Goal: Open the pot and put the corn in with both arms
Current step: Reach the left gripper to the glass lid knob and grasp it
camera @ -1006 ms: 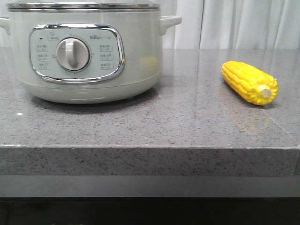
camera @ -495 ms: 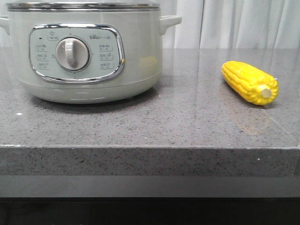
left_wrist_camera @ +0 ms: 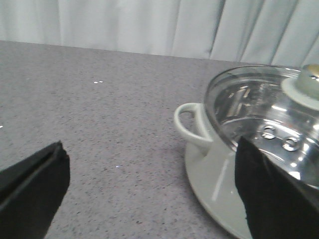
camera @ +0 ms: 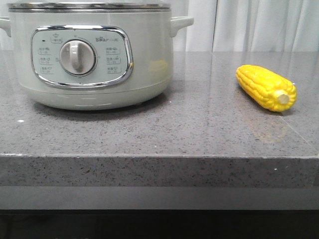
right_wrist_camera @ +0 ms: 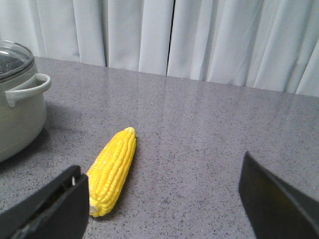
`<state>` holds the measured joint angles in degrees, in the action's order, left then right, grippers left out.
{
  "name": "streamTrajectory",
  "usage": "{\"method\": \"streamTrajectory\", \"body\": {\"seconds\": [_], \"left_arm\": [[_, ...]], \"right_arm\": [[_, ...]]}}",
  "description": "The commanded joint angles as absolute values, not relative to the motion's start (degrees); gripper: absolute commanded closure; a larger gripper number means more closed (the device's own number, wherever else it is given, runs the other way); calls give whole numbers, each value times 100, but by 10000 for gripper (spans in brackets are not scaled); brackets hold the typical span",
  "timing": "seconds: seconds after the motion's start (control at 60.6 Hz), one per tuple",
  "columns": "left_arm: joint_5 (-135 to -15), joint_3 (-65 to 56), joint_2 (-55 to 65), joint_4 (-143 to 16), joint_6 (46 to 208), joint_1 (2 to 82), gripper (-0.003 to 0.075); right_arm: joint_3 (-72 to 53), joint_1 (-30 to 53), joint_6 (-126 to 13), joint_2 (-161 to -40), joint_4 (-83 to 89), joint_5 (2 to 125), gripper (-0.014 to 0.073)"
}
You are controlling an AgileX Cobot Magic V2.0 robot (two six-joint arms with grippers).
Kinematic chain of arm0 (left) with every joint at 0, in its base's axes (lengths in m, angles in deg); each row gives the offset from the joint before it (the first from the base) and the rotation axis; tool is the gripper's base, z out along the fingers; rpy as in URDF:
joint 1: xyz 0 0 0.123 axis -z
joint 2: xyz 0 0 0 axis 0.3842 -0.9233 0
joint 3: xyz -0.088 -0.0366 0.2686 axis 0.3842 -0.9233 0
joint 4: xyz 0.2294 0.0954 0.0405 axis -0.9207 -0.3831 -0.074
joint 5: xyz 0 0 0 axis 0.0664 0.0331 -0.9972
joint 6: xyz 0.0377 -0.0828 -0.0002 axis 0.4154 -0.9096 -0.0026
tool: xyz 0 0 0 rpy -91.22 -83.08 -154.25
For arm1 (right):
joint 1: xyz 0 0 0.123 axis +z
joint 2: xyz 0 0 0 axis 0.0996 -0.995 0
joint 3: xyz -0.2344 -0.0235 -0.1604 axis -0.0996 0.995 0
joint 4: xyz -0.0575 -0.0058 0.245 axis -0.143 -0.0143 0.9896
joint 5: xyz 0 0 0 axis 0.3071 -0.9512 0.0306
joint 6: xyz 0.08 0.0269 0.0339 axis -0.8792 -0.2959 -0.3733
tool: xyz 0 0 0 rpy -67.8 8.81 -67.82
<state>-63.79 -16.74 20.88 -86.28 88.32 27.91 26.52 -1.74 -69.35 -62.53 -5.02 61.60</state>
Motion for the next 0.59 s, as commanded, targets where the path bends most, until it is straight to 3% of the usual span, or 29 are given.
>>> {"method": "streamTrajectory", "body": {"seconds": [0.0,0.264,0.577], "left_arm": [[-6133,-698,1470,-8553,8882,3185,69],[-4407,2053,-739,-8596,9007,4251,69],[-3244,4438,-2873,-8636,9041,4807,74]], "right_arm": [[2433,-209,-6931,-6337,-499,6637,-30],[2433,-209,-6931,-6337,-499,6637,-30],[2433,-209,-6931,-6337,-499,6637,-30]]}}
